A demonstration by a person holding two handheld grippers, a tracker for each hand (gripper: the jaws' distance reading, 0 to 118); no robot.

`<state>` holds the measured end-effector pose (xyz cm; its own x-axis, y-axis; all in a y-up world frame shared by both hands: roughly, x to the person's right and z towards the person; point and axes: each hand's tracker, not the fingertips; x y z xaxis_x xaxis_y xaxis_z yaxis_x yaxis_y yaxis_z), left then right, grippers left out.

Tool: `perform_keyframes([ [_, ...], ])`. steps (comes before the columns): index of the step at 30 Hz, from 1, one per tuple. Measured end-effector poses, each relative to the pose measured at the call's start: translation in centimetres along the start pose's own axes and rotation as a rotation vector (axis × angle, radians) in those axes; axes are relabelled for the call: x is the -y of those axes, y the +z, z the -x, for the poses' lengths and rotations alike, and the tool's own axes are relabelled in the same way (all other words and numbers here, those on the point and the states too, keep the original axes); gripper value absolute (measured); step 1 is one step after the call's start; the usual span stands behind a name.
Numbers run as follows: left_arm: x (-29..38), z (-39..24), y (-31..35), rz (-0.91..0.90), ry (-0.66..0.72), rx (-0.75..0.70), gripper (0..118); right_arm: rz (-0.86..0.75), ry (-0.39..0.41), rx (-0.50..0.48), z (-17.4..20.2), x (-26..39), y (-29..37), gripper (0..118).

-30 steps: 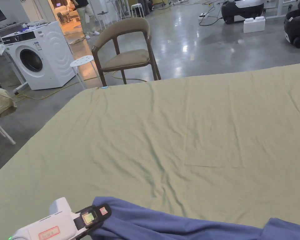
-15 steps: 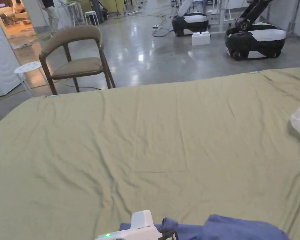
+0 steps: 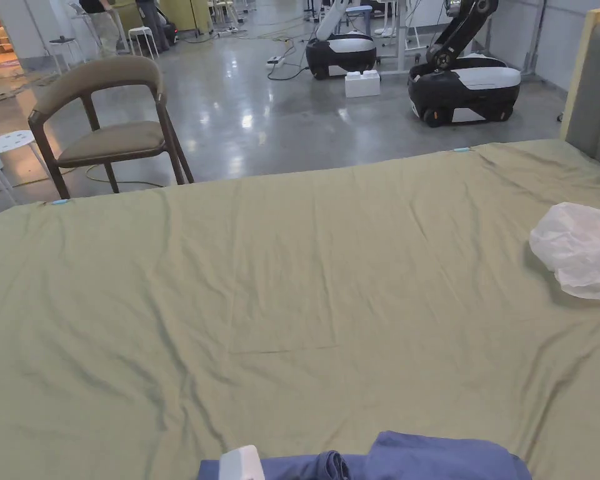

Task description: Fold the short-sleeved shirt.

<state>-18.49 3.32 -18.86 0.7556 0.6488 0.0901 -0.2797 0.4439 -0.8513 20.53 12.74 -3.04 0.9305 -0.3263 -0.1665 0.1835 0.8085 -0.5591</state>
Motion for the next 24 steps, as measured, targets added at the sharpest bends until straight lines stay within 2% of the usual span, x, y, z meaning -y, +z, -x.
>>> perform_keyframes([
  [2,1.0,-0.4,-2.5,0.056,-0.004,-0.025,1,0.001,0.001,0.004,0.0,0.0,0.1,0],
  [3,1.2,-0.4,-3.1,0.047,-0.020,-0.086,1,0.003,0.002,0.006,-0.1,0.0,0.1,0],
  [7,0.1,0.3,-1.6,0.008,0.057,-0.019,2,0.008,0.010,0.013,-0.1,0.1,0.3,0],
  [8,-0.2,0.6,-0.3,-0.010,0.038,-0.009,8,0.013,0.007,0.012,-0.3,0.2,0.1,0],
  [11,-1.2,2.4,4.6,-0.124,-0.002,-0.047,64,0.020,0.000,0.013,-0.6,0.3,-0.2,0],
  [12,-1.5,3.2,6.2,-0.157,0.018,-0.047,75,0.020,-0.004,0.009,-0.7,0.4,-0.3,0],
  [16,-2.7,8.4,11.1,-0.257,0.167,-0.036,76,0.031,-0.009,-0.003,-0.5,0.5,-0.7,0],
  [21,-1.6,13.9,9.9,-0.183,0.364,-0.033,74,0.044,-0.013,-0.007,-0.6,0.7,-0.8,0],
  [22,-1.0,14.3,9.3,-0.177,0.386,-0.006,69,0.043,-0.013,-0.005,-0.7,0.8,-0.7,0],
  [23,-0.4,14.4,8.8,-0.198,0.412,0.058,57,0.044,-0.014,-0.004,-0.8,0.9,-0.7,0],
  [24,0.1,14.1,8.2,-0.200,0.446,0.109,38,0.045,-0.016,-0.003,-0.8,0.9,-0.6,0],
])
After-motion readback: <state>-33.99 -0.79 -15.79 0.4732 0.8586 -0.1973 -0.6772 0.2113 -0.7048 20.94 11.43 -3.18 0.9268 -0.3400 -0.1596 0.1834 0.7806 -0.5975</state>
